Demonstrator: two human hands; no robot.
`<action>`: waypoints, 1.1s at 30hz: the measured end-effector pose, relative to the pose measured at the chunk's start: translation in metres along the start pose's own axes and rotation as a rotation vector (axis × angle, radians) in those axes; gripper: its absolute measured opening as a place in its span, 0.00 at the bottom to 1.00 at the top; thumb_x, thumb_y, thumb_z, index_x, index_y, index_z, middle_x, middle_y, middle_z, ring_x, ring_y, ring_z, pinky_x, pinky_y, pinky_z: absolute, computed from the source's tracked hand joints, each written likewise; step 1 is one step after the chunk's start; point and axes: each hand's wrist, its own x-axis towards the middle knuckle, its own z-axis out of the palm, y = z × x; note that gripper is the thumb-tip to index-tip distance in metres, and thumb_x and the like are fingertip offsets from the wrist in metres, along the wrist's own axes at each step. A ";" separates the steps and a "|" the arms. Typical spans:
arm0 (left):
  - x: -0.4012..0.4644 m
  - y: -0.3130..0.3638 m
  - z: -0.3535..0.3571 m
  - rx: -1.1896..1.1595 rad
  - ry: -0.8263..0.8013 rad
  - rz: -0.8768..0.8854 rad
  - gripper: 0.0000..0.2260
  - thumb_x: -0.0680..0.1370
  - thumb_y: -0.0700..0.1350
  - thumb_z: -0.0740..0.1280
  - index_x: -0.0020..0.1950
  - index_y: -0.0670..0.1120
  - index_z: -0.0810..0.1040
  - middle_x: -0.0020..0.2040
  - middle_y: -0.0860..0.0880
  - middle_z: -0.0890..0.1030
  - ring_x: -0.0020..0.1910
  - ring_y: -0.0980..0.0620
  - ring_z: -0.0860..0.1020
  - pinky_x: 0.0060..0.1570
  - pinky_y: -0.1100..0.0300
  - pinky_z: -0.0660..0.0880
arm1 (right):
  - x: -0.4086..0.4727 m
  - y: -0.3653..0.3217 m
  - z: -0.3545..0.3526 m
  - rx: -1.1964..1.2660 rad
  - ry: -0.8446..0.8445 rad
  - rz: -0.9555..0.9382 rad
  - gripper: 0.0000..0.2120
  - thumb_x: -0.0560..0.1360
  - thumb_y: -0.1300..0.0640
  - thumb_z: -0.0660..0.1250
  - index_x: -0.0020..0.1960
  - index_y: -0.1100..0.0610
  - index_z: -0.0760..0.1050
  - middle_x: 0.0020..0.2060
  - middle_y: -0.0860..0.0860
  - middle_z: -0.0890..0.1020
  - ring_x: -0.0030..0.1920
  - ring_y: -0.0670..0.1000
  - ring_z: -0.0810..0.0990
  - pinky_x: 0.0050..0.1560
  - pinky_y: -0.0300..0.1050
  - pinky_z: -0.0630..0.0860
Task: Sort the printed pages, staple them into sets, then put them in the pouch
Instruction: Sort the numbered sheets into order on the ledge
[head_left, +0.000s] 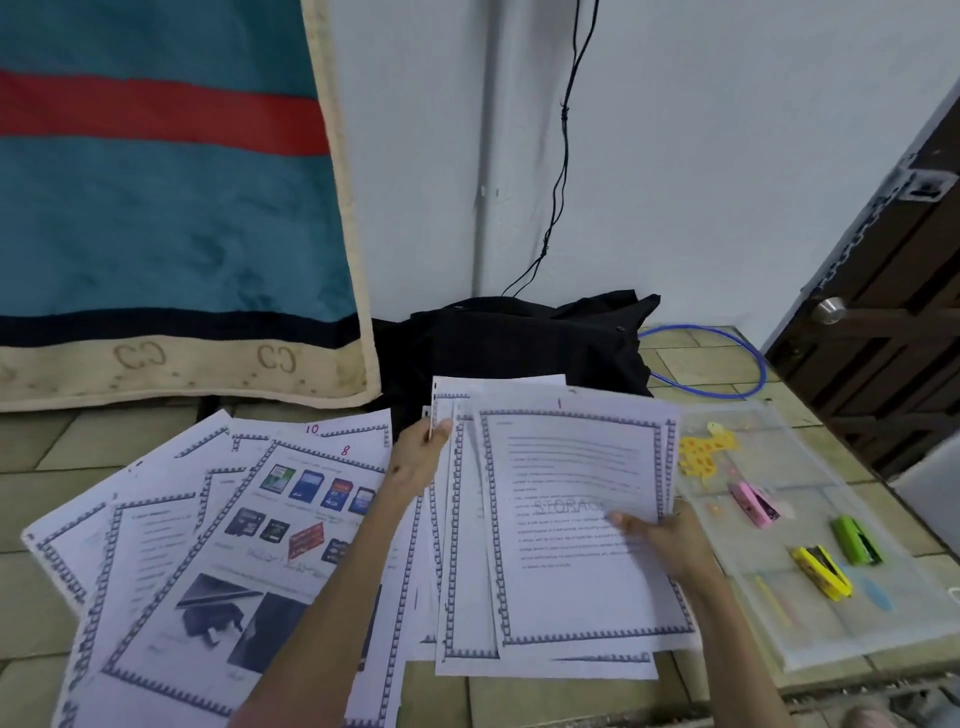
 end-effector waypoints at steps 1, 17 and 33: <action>-0.005 -0.005 -0.003 0.129 0.016 0.061 0.20 0.79 0.57 0.59 0.63 0.45 0.73 0.60 0.47 0.76 0.58 0.51 0.73 0.56 0.57 0.70 | 0.002 -0.004 -0.002 -0.027 0.005 -0.044 0.11 0.66 0.71 0.73 0.48 0.65 0.79 0.28 0.41 0.83 0.31 0.40 0.82 0.30 0.34 0.77; -0.053 -0.062 -0.106 0.817 0.511 -0.544 0.45 0.65 0.72 0.64 0.71 0.42 0.63 0.71 0.38 0.64 0.69 0.38 0.61 0.65 0.44 0.61 | 0.026 0.000 0.051 -0.037 -0.080 -0.005 0.14 0.74 0.60 0.69 0.57 0.65 0.78 0.44 0.56 0.83 0.43 0.55 0.82 0.44 0.48 0.81; -0.065 -0.029 -0.103 0.259 0.426 -0.375 0.33 0.65 0.46 0.78 0.67 0.40 0.71 0.63 0.42 0.77 0.61 0.44 0.76 0.57 0.55 0.74 | 0.031 -0.004 0.034 0.120 -0.039 0.017 0.12 0.77 0.62 0.64 0.59 0.66 0.74 0.52 0.59 0.78 0.35 0.48 0.81 0.29 0.31 0.77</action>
